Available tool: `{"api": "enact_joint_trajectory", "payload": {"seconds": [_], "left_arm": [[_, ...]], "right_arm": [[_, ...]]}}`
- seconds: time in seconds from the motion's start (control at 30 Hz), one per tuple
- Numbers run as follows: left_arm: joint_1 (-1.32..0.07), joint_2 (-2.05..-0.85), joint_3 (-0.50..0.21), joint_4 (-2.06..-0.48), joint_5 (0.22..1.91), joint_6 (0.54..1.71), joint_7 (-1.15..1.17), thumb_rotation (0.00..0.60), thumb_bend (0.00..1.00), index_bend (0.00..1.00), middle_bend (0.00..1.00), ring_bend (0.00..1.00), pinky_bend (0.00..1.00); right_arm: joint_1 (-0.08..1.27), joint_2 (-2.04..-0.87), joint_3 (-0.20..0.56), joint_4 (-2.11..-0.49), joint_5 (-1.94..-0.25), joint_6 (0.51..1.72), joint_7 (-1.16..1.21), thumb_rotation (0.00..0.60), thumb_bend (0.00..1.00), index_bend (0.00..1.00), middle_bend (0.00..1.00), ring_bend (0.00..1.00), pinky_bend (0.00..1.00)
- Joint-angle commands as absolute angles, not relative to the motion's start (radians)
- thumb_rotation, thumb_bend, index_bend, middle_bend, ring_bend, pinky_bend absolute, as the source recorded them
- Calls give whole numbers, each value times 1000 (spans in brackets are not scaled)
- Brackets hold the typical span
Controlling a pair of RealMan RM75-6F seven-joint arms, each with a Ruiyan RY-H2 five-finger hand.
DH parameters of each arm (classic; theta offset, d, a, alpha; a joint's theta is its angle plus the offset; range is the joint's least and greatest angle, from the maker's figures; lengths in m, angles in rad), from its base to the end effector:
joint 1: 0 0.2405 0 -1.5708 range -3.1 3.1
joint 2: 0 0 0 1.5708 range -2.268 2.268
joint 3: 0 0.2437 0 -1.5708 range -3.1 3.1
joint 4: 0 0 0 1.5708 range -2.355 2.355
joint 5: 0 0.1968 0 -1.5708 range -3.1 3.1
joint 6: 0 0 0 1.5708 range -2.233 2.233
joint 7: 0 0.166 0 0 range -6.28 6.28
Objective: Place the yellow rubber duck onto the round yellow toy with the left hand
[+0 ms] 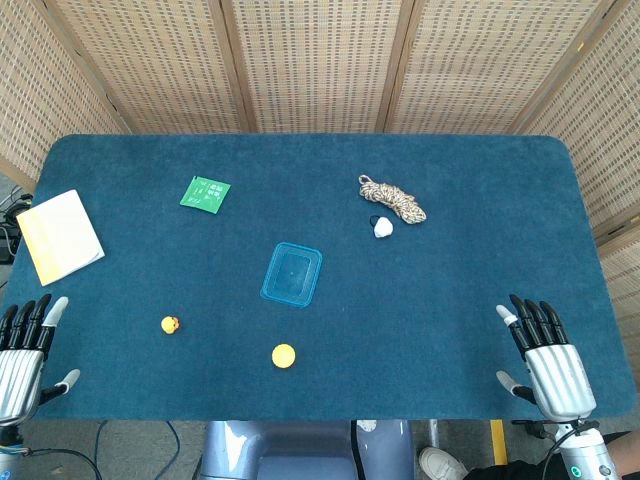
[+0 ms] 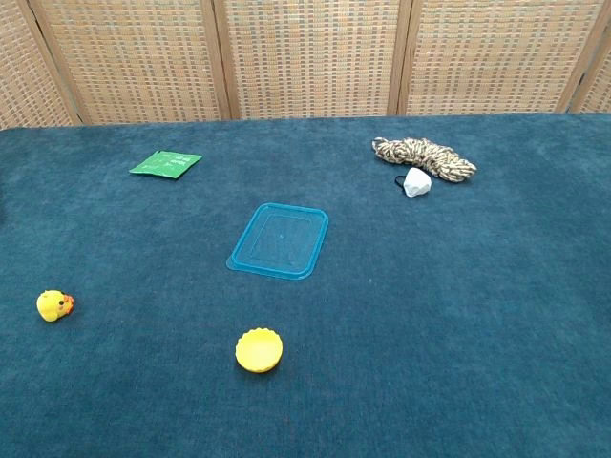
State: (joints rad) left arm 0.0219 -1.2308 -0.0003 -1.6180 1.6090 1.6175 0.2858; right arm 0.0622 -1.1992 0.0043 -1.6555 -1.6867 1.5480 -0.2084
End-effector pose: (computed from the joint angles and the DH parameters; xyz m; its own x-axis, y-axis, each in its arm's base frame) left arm -0.2818 0.1596 0.1390 0.5458 -0.0439 0.8368 0.8374 -0.0051 -0.5465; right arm -0.2543 -0.1819 0.1318 0.4751 0.0356 0.8792 -0.8639 -0.1713 0.4737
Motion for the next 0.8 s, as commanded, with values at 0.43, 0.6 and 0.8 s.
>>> {"api": "enact_joint_trajectory", "payload": {"seconds": [0.43, 0.6, 0.8], "left_arm": [[17, -1225, 2, -1621, 1608, 1607, 285, 600, 125, 0, 0, 0, 0], [9, -1225, 4, -1620, 1597, 1582, 291, 600, 127, 0, 0, 0, 0], [7, -1224, 4, -1624, 1592, 1577, 294, 600, 128, 0, 0, 0, 0]], "right_arm": [[60, -1202, 6, -1660, -1684, 1551, -212, 600, 0, 91, 0, 0, 0], [59, -1207, 16, -1658, -1668, 1552, -215, 600, 0, 92, 0, 0, 0], [59, -1210, 15, -1652, -1669, 1552, -213, 600, 0, 93, 0, 0, 0]]}}
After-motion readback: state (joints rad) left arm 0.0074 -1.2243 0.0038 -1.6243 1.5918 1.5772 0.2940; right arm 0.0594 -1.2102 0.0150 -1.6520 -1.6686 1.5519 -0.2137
